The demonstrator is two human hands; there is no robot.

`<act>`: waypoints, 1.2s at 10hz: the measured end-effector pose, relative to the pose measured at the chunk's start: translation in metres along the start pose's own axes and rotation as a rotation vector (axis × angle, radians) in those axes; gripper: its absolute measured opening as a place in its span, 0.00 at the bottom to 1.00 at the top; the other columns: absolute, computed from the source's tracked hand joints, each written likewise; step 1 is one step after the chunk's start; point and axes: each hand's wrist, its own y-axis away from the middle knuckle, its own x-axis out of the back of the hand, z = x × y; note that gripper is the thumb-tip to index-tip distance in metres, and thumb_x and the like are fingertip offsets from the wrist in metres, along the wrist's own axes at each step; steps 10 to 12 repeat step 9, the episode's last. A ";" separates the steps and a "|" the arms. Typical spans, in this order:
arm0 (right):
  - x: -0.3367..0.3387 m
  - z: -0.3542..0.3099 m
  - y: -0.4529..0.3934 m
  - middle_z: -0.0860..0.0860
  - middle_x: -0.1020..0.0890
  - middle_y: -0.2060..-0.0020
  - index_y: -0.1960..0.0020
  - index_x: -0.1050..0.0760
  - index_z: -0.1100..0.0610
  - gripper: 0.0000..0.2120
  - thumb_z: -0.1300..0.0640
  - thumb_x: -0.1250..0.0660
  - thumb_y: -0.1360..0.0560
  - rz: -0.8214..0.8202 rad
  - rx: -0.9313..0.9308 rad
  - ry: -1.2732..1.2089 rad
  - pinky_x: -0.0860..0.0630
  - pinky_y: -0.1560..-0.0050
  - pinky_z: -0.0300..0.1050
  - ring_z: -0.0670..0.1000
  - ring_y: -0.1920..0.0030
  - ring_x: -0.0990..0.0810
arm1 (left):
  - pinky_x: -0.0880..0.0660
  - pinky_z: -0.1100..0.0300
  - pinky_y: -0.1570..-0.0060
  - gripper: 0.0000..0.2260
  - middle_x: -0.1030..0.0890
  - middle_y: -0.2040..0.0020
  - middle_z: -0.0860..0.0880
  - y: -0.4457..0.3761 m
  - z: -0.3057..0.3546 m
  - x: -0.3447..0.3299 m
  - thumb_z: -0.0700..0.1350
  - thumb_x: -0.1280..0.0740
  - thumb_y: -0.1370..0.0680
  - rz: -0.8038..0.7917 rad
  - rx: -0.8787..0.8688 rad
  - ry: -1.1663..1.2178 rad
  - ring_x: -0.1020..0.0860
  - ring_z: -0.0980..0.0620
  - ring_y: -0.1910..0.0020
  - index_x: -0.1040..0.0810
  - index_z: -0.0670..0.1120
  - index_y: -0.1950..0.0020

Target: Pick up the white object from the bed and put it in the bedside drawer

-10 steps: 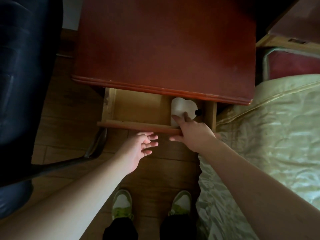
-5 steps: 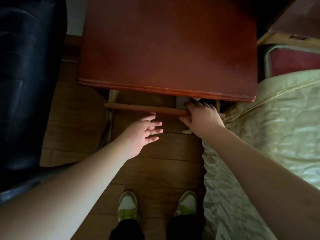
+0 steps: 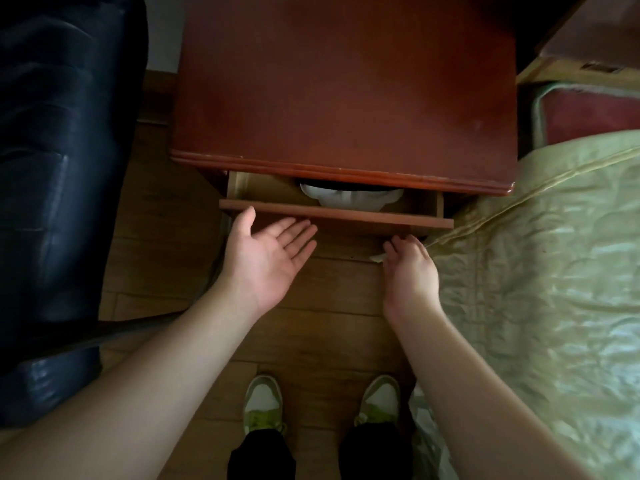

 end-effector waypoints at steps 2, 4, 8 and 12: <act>-0.012 -0.039 -0.018 0.62 0.33 0.29 0.26 0.41 0.66 0.22 0.65 0.49 0.20 -0.123 -0.240 -0.541 0.38 0.28 0.55 0.61 0.28 0.35 | 0.37 0.44 0.30 0.36 0.32 0.28 0.36 -0.003 0.010 -0.004 0.64 0.51 0.20 -0.087 -0.002 0.115 0.31 0.39 0.30 0.40 0.36 0.25; -0.022 -0.059 -0.033 0.62 0.45 0.24 0.23 0.50 0.62 0.38 0.36 0.51 0.21 -0.287 -0.245 -0.760 0.47 0.25 0.56 0.60 0.24 0.45 | 0.39 0.43 0.29 0.37 0.31 0.28 0.36 -0.017 0.021 -0.016 0.65 0.55 0.21 -0.115 -0.063 0.118 0.32 0.40 0.29 0.38 0.36 0.26; -0.002 -0.047 -0.039 0.59 0.34 0.27 0.25 0.41 0.62 0.42 0.31 0.60 0.23 -0.367 -0.228 -0.585 0.42 0.26 0.56 0.57 0.27 0.36 | 0.33 0.44 0.32 0.37 0.22 0.35 0.41 -0.039 0.021 -0.015 0.67 0.57 0.21 -0.022 -0.093 -0.090 0.25 0.44 0.35 0.32 0.42 0.28; 0.017 -0.039 -0.018 0.58 0.32 0.28 0.26 0.38 0.61 0.42 0.30 0.58 0.24 -0.474 -0.221 -0.480 0.42 0.26 0.56 0.56 0.27 0.35 | 0.31 0.45 0.34 0.34 0.20 0.37 0.42 -0.021 0.013 -0.007 0.66 0.55 0.21 -0.027 -0.083 -0.153 0.25 0.44 0.35 0.29 0.45 0.29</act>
